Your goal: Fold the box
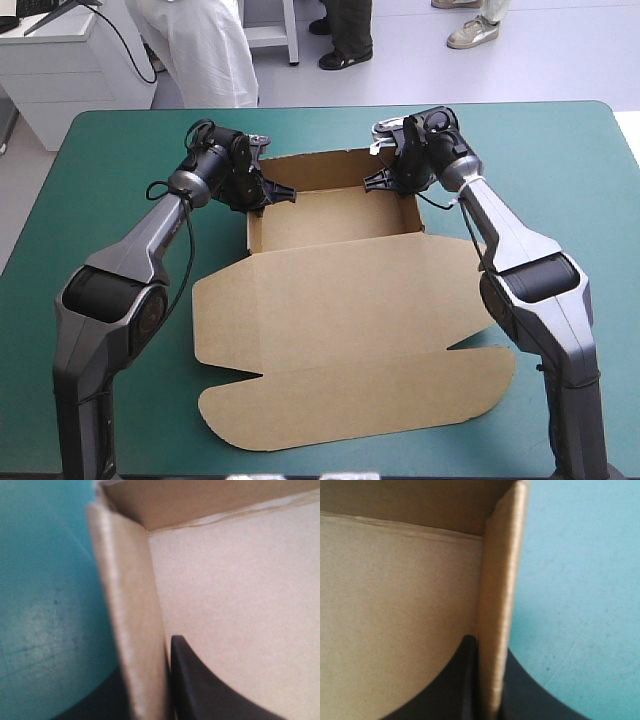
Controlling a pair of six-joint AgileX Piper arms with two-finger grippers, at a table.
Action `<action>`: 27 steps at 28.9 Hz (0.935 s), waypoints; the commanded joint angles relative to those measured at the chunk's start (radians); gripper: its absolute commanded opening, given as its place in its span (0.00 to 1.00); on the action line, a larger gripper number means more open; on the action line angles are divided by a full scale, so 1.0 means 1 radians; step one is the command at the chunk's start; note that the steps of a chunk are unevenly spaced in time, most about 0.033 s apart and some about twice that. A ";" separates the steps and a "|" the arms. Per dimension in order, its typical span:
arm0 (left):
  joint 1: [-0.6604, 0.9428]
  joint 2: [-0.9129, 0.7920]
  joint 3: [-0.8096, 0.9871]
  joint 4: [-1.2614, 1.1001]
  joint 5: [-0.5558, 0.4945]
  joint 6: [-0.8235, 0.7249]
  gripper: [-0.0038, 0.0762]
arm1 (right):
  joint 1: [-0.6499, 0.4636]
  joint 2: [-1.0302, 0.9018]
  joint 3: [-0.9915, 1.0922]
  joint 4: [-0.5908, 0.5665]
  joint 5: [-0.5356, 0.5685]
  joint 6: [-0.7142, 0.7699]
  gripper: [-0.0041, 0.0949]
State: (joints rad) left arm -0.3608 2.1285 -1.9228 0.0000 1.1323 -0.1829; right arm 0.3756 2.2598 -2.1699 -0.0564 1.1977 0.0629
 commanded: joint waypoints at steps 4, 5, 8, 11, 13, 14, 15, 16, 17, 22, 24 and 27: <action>-0.034 -0.013 -0.007 -0.087 -0.088 0.054 0.58 | 0.005 0.001 -0.002 0.014 -0.004 -0.126 0.21; -0.034 -0.013 -0.007 -0.087 -0.088 0.054 0.62 | 0.005 0.001 -0.002 0.014 0.001 -0.130 0.25; -0.034 -0.013 -0.007 -0.094 -0.076 0.050 0.68 | 0.005 0.001 -0.004 0.017 0.021 -0.132 0.41; -0.034 -0.013 -0.007 -0.117 -0.070 0.047 0.68 | 0.005 0.001 -0.012 0.017 0.042 -0.132 0.50; -0.034 -0.013 -0.007 -0.138 -0.065 0.047 0.68 | 0.005 -0.001 -0.015 0.017 0.050 -0.130 0.52; -0.034 -0.013 -0.007 -0.139 -0.060 0.047 0.68 | 0.005 -0.001 -0.022 0.017 0.050 -0.125 0.52; -0.034 -0.013 -0.007 -0.144 -0.056 0.047 0.68 | 0.005 -0.001 -0.026 0.017 0.050 -0.116 0.52; -0.034 -0.013 -0.007 -0.149 -0.047 0.042 0.68 | 0.005 -0.001 -0.034 0.017 0.050 -0.100 0.52; -0.034 -0.013 -0.007 -0.151 -0.036 0.033 0.68 | 0.005 -0.001 -0.042 0.017 0.050 -0.095 0.52; -0.032 -0.013 -0.040 -0.154 0.012 0.006 0.68 | 0.005 -0.005 -0.083 0.019 0.050 -0.095 0.52; -0.032 -0.013 -0.068 -0.154 0.028 -0.003 0.68 | 0.005 -0.013 -0.092 0.019 0.050 -0.092 0.52; -0.032 -0.013 -0.134 -0.154 0.063 -0.005 0.68 | 0.005 -0.033 -0.092 0.007 0.050 -0.092 0.52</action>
State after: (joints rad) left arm -0.3628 2.1579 -2.0007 -0.0519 1.2008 -0.1580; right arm 0.3835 2.2936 -2.2367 -0.0448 1.2394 -0.0212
